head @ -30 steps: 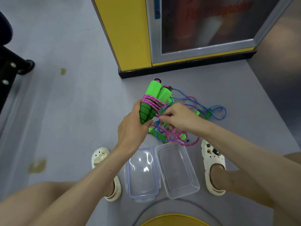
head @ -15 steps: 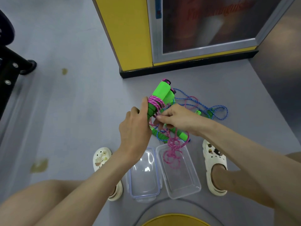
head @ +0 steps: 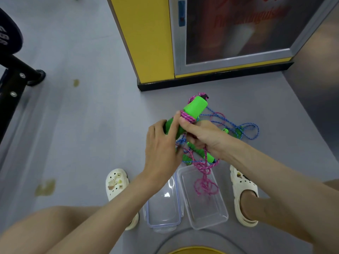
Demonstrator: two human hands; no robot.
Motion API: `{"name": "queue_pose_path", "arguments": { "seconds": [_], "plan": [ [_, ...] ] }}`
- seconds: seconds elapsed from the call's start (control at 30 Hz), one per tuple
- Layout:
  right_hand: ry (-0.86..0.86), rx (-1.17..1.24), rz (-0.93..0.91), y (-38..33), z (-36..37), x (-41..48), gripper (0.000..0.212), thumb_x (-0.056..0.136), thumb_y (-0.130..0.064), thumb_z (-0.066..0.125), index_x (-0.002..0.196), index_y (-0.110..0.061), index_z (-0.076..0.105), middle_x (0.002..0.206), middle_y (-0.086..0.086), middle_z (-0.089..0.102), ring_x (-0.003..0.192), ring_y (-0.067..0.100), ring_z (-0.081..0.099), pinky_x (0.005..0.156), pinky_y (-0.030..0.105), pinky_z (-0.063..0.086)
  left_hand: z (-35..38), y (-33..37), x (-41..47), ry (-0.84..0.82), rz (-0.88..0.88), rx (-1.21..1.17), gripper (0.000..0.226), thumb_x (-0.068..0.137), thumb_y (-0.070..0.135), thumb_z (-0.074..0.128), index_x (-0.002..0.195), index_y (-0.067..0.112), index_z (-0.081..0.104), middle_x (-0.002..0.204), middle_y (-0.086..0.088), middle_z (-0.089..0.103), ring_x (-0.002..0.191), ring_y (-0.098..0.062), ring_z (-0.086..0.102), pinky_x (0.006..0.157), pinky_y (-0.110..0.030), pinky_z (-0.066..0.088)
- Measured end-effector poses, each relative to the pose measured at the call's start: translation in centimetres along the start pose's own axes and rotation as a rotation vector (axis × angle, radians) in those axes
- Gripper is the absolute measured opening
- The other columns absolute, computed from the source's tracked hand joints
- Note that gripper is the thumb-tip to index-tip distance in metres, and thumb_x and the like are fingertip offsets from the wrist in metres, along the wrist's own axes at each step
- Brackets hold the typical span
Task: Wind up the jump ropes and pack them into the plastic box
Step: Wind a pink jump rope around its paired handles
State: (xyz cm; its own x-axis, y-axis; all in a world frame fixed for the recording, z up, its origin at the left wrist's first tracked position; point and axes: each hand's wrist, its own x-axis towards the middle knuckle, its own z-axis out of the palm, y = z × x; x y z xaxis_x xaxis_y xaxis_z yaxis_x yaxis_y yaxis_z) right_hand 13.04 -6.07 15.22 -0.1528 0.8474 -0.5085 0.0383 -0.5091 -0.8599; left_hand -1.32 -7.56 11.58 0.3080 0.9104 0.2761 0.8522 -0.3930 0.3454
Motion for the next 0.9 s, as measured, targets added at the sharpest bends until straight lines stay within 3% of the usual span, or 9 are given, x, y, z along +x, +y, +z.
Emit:
{"name": "queue_pose_path", "arguments": {
  "seconds": [0.1,0.17,0.27,0.33,0.47,0.53,0.67,0.8,0.9],
  "plan": [
    [0.122,0.031,0.015,0.2,-0.5,0.3,0.048,0.083,-0.053,0.062,0.055,-0.019,0.042,0.043,-0.001,0.037,0.034,0.007,0.024,0.036,0.017,0.021,-0.2,0.4,0.2,-0.18,-0.09,-0.309,0.08,0.079,0.024,0.071,0.147,0.028,0.03,0.125,-0.009,0.037,0.115,-0.021,0.031,0.096,-0.027,0.034],
    [0.13,0.006,0.029,0.3,-1.1,0.5,0.046,0.084,-0.049,0.062,0.054,-0.018,0.045,0.041,-0.002,0.038,0.034,0.007,0.024,0.037,0.018,0.022,-0.8,0.4,0.8,-0.257,-0.225,-0.573,0.071,0.085,0.027,0.068,0.146,0.033,0.03,0.121,-0.005,0.039,0.116,-0.015,0.035,0.099,-0.023,0.034],
    [0.059,0.004,0.043,0.3,-1.9,0.5,0.038,0.088,-0.04,0.06,0.061,-0.016,0.048,0.04,-0.001,0.037,0.035,0.009,0.02,0.037,0.019,0.017,-2.3,0.0,2.0,-0.218,-0.489,-0.863,0.055,0.091,0.026,0.061,0.14,0.031,0.038,0.108,-0.002,0.056,0.094,-0.008,0.055,0.077,-0.011,0.046],
    [0.023,0.009,0.052,0.4,-2.0,0.4,0.035,0.09,-0.037,0.057,0.062,-0.017,0.048,0.039,0.0,0.035,0.037,0.01,0.018,0.04,0.021,0.015,-2.8,-0.3,2.4,-0.289,-0.632,-0.977,0.041,0.093,0.026,0.058,0.132,0.027,0.047,0.103,0.0,0.061,0.086,-0.006,0.058,0.062,-0.008,0.046],
    [-0.037,-0.002,0.077,0.5,-1.7,0.2,0.039,0.091,-0.033,0.053,0.056,-0.016,0.046,0.038,0.001,0.034,0.037,0.012,0.017,0.049,0.028,0.013,-2.9,-0.1,2.1,-0.4,-0.733,-1.283,0.023,0.094,0.02,0.057,0.115,0.02,0.065,0.106,-0.003,0.071,0.092,-0.013,0.067,0.072,-0.02,0.051],
    [-0.048,0.004,0.086,0.5,-1.5,0.1,0.04,0.091,-0.032,0.051,0.055,-0.016,0.046,0.037,0.0,0.034,0.036,0.011,0.017,0.049,0.029,0.012,-3.1,-0.1,2.1,-0.395,-0.753,-1.363,0.019,0.093,0.014,0.056,0.107,0.018,0.069,0.096,-0.001,0.073,0.088,-0.012,0.068,0.072,-0.02,0.054],
    [-0.06,-0.071,0.079,0.5,-1.3,-0.1,0.036,0.092,-0.029,0.05,0.059,-0.015,0.044,0.037,0.0,0.034,0.035,0.01,0.018,0.047,0.027,0.013,-2.9,-0.7,2.1,-0.396,-0.81,-1.29,0.013,0.089,0.016,0.061,0.1,0.015,0.068,0.091,-0.003,0.071,0.085,-0.019,0.065,0.073,-0.028,0.051],
    [-0.145,-0.162,0.082,0.5,-1.3,-0.3,0.032,0.089,-0.03,0.052,0.063,-0.014,0.045,0.042,0.001,0.035,0.038,0.011,0.023,0.041,0.02,0.02,-2.5,-0.1,1.3,-0.567,-0.819,-1.432,0.044,0.085,0.034,0.066,0.117,0.006,0.06,0.108,-0.017,0.067,0.096,-0.026,0.065,0.078,-0.034,0.054],
    [-0.17,-0.197,0.091,0.9,-1.2,0.0,0.029,0.088,-0.035,0.056,0.072,-0.011,0.051,0.048,0.003,0.041,0.044,0.014,0.029,0.043,0.023,0.024,-2.5,0.2,1.2,-0.6,-0.817,-1.484,0.05,0.084,0.037,0.065,0.122,0.004,0.06,0.114,-0.022,0.065,0.099,-0.031,0.064,0.078,-0.035,0.056]
  ]
}}
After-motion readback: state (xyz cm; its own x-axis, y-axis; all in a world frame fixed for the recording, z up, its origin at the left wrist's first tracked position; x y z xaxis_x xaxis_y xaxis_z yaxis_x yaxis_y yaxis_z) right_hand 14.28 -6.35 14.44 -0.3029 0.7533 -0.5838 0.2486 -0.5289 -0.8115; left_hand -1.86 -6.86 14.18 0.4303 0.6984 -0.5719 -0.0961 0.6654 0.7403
